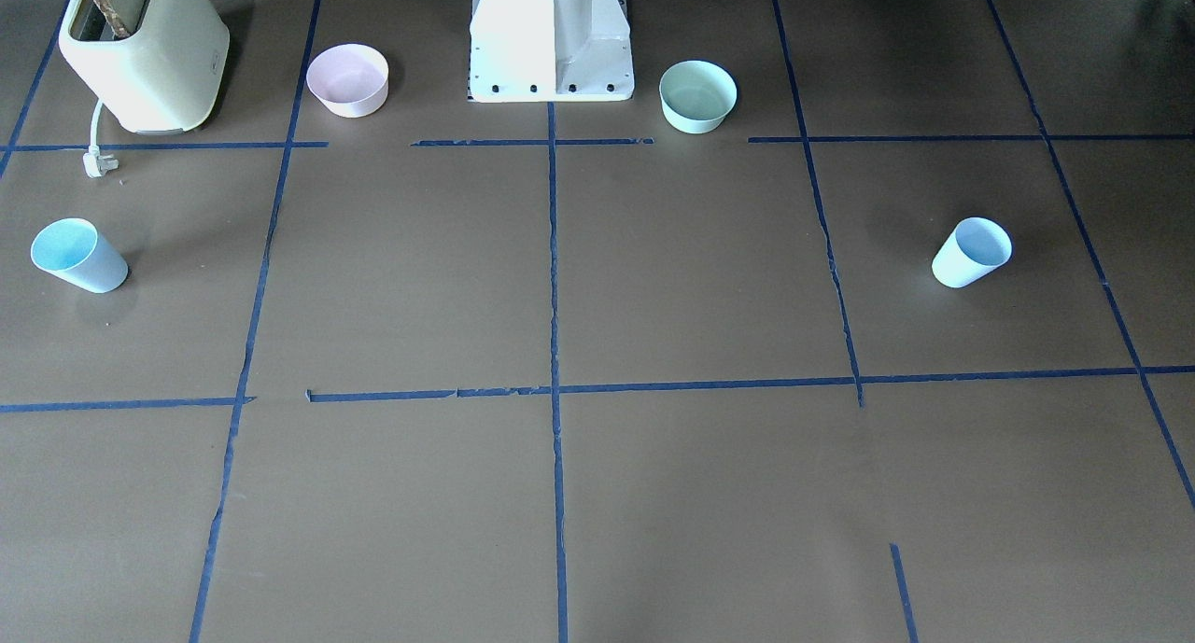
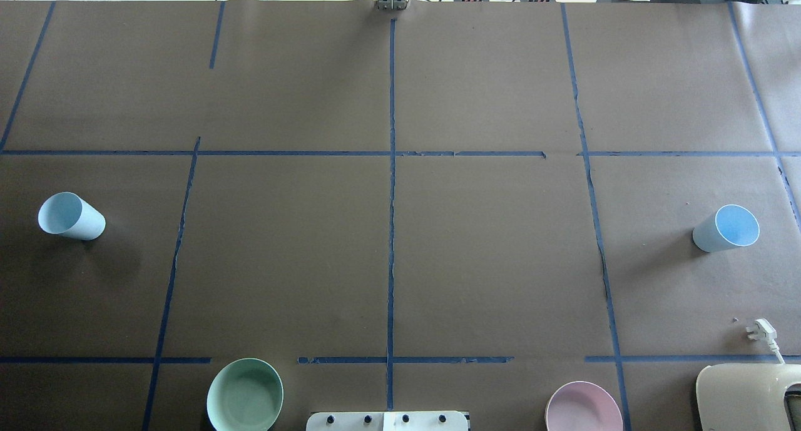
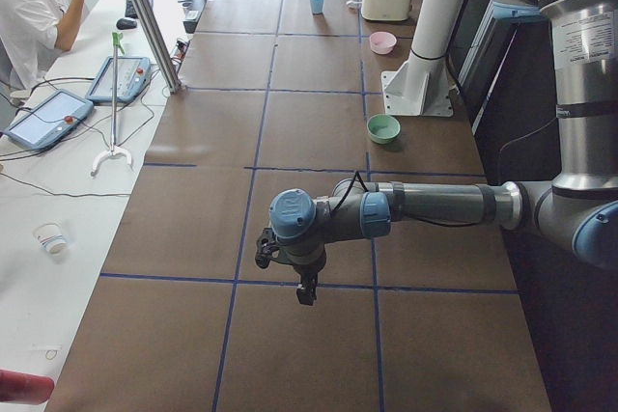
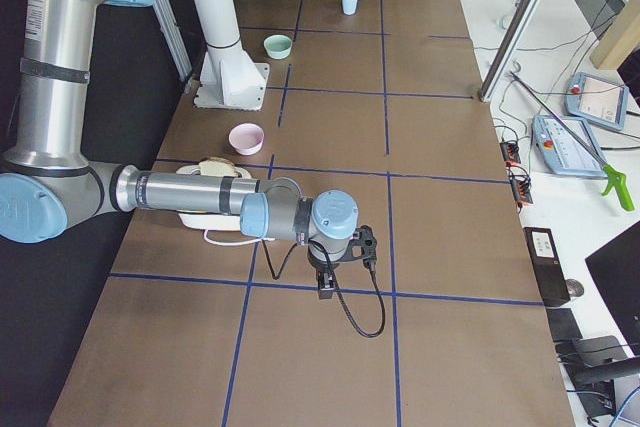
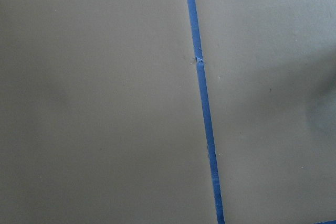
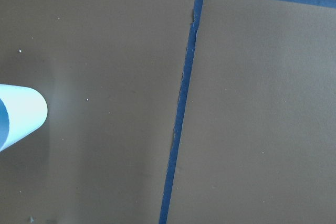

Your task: Stack blue cups with both arms

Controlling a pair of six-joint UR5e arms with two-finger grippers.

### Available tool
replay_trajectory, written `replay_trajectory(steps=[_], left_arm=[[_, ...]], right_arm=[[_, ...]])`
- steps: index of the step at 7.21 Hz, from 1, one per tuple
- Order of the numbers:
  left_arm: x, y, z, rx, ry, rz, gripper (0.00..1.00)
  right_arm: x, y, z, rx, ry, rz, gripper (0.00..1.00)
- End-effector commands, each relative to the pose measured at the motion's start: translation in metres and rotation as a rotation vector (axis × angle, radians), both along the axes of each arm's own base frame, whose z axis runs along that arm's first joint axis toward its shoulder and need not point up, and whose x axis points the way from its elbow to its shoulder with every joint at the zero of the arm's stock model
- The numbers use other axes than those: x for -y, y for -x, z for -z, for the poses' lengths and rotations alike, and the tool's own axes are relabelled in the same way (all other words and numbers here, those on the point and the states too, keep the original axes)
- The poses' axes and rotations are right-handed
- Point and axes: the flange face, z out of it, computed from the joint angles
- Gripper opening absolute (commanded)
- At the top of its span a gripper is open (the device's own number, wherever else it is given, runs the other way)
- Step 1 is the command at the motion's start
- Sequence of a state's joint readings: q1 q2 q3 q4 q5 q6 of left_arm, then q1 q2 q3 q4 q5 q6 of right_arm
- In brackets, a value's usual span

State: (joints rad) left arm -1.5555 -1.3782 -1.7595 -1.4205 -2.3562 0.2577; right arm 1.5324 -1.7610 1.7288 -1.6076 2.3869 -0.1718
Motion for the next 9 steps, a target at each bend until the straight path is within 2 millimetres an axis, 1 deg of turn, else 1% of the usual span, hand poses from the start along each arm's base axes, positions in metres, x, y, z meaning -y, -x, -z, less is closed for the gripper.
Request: replay_trajectory(steps=[1,4,5,6,7,8,9], left_arm=[[0.0,0.0,0.0,0.0,-0.001,0.0,1.0],[0.001,0.0,0.002,0.001,-0.007,-0.001,1.0],[0.004,-0.002,0.006,0.001,-0.015,-0.005,1.0],[0.01,-0.002,0.011,-0.001,-0.025,-0.001,1.0],[0.04,-0.003,0.035,-0.006,-0.113,0.001,1.0],[0.052,-0.003,0.056,-0.009,-0.203,0.002,1.0],[0.057,-0.004,0.061,-0.013,-0.269,-0.001,1.0]], right_arm=[[0.0,0.0,0.0,0.0,0.0,0.0,1.0],[0.0,0.0,0.002,0.0,-0.003,-0.001,1.0],[0.001,0.0,0.004,0.0,-0.009,0.0,1.0],[0.009,0.0,0.012,0.001,-0.029,0.0,1.0],[0.015,0.001,0.026,0.002,-0.057,-0.001,1.0],[0.018,0.001,0.03,0.002,-0.064,-0.002,1.0],[0.018,0.001,0.032,0.004,-0.069,-0.001,1.0]])
